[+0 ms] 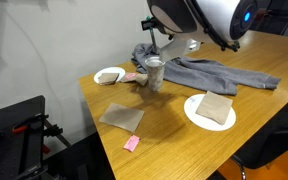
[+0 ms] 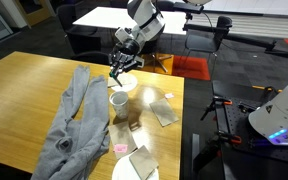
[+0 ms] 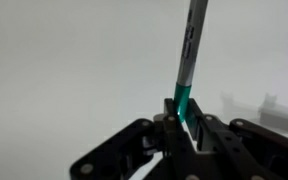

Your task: Put the green pen inside the white cup

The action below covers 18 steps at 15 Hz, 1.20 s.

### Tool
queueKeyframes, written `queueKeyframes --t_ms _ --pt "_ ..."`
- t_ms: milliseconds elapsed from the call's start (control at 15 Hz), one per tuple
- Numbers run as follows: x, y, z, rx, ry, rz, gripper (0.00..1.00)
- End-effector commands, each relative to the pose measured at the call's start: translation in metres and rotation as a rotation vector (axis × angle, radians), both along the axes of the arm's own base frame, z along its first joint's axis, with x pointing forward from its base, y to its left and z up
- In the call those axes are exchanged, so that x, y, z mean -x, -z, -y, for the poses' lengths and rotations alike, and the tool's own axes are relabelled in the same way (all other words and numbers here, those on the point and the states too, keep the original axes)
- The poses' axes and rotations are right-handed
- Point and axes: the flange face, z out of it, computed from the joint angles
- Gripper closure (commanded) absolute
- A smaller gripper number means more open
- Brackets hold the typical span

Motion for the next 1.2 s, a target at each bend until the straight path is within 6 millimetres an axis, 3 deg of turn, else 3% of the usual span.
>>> queueKeyframes --t_ms 0,1133 --pt "0.001 0.009 -0.006 -0.022 -0.032 0.035 0.96" --pt "0.005 0.076 -0.015 0.004 -0.069 0.098 0.96"
